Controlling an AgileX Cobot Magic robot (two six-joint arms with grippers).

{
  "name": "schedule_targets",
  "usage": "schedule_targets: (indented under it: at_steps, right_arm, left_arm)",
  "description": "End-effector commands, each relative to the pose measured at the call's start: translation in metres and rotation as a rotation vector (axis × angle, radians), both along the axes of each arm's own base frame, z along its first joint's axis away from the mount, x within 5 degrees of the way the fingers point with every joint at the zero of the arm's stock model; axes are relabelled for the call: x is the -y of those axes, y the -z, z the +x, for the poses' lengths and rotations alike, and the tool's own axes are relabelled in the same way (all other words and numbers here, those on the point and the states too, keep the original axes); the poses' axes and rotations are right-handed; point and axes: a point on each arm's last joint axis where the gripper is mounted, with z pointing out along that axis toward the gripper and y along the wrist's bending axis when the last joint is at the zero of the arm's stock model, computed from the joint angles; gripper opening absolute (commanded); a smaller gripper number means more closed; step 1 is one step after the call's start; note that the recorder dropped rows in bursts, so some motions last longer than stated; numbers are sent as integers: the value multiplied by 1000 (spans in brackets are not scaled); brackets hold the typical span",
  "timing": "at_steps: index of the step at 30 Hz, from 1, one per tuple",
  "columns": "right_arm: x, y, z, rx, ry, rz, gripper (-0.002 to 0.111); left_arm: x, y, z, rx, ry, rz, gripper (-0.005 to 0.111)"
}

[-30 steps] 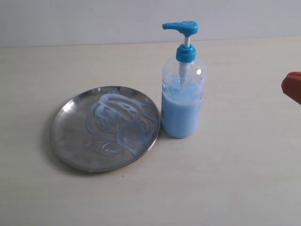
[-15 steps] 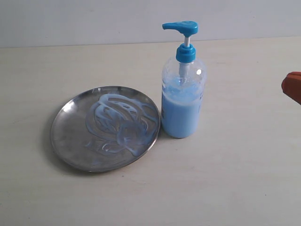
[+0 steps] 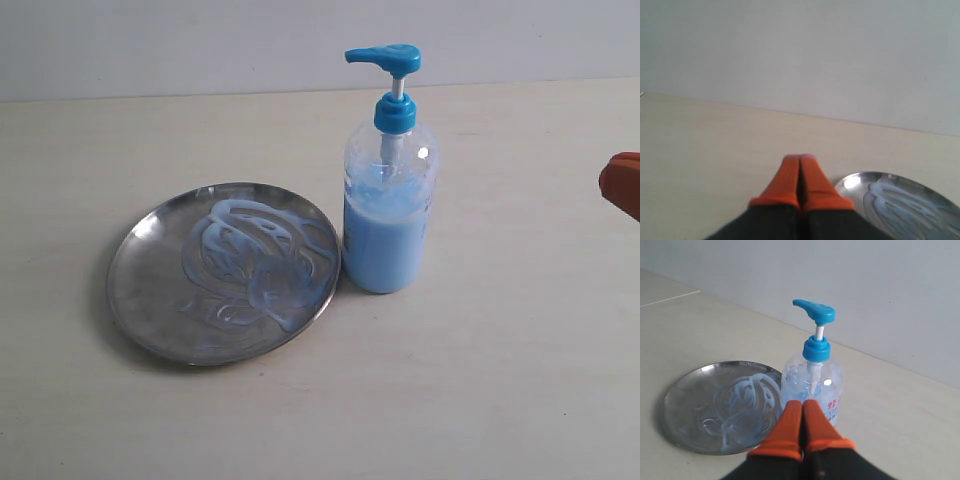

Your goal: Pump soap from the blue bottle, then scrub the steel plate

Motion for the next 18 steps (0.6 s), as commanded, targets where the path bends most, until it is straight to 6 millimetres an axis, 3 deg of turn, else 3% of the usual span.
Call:
schedule_targets:
  at_steps: [1,6,18]
  right_arm:
    - [0,0,0,7,-3,12,0]
    - [0,0,0,7,-3,12,0]
    - [0,0,0,7,-3,12,0]
  left_arm:
    - [-1,11,2,-11,-8,29,0]
    - [-1,24,3,-50,-9,50,0]
    - [-3,32,2,-133,-22,103,0]
